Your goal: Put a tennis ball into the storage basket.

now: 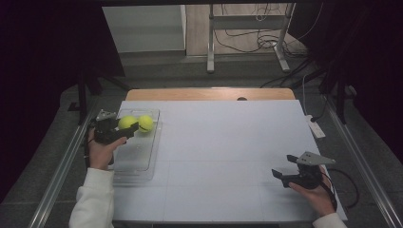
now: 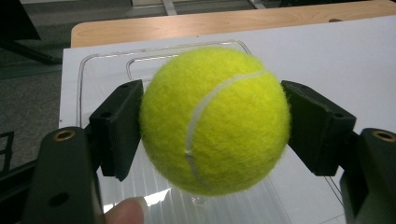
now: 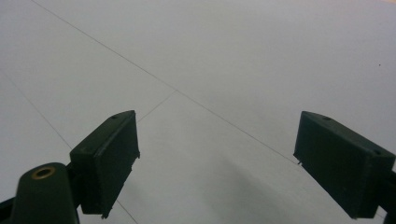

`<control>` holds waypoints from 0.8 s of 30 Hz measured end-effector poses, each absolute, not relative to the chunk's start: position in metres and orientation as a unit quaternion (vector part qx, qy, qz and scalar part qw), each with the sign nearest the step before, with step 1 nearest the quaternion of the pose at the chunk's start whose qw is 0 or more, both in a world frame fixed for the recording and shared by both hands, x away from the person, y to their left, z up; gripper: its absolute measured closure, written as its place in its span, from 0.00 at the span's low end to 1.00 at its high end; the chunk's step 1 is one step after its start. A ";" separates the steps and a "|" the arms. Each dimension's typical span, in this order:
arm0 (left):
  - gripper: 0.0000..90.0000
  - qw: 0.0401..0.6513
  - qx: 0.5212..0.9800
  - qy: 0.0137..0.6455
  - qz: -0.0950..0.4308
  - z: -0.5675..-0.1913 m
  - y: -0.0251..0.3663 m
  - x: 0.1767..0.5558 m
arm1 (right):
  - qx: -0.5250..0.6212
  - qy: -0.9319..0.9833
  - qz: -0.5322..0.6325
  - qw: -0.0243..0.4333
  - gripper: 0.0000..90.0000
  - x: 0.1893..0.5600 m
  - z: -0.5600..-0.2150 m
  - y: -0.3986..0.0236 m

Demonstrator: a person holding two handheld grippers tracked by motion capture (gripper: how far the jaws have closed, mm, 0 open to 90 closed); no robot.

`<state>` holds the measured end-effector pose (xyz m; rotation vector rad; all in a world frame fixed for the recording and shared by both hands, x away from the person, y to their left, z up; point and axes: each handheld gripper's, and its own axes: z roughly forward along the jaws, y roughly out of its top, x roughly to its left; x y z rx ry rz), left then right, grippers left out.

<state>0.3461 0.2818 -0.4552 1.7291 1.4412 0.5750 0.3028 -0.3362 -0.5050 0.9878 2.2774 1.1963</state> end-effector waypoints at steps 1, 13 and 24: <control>0.30 0.396 0.684 0.569 0.227 -0.455 0.282 0.346 | 0.352 0.811 0.426 0.192 0.16 0.303 -0.505 -0.336; 0.29 0.366 0.702 0.574 0.211 -0.464 0.279 0.351 | 0.351 0.812 0.425 0.192 0.16 0.303 -0.505 -0.336; 0.29 0.333 0.715 0.581 0.200 -0.471 0.280 0.353 | 0.352 0.812 0.425 0.191 0.15 0.304 -0.505 -0.336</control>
